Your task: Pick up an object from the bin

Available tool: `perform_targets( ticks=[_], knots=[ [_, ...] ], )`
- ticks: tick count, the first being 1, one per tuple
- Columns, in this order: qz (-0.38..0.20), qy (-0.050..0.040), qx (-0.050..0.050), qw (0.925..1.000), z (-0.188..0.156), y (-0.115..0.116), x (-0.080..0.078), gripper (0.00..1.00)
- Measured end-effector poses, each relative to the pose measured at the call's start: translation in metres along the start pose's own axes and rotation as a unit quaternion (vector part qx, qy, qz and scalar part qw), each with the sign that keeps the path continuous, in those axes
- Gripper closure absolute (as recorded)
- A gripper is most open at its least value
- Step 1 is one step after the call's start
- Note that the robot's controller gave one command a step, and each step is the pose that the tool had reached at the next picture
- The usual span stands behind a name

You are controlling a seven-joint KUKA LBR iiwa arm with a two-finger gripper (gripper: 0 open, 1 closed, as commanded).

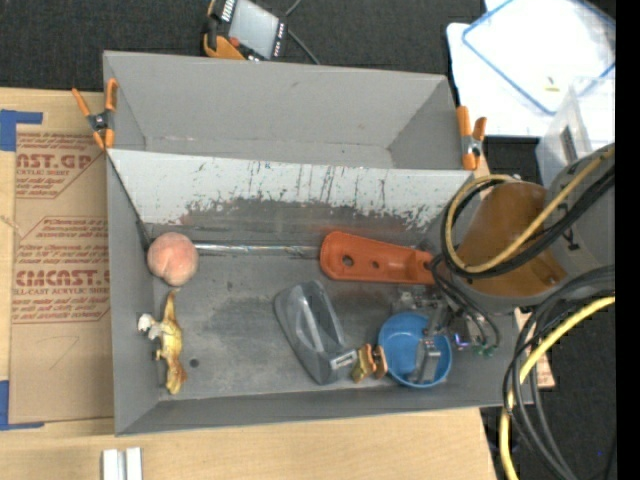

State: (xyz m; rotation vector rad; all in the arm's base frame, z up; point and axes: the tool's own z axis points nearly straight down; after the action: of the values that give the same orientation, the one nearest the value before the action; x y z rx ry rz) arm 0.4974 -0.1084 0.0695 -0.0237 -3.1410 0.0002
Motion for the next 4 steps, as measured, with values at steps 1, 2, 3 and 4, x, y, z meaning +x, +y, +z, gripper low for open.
perform_targets(
  ticks=[1,2,3,4],
  knots=[
    [0.01,-0.0128,0.0,0.9999,-0.001,-0.013,0.011,0.0],
    [0.002,-0.0035,0.0,1.0,0.0,-0.001,0.002,0.0],
    [0.008,-0.0112,0.0,0.9999,-0.001,-0.009,0.007,0.0],
    [0.003,-0.0114,0.0,0.9999,-0.002,-0.002,0.0,1.0]
  ],
)
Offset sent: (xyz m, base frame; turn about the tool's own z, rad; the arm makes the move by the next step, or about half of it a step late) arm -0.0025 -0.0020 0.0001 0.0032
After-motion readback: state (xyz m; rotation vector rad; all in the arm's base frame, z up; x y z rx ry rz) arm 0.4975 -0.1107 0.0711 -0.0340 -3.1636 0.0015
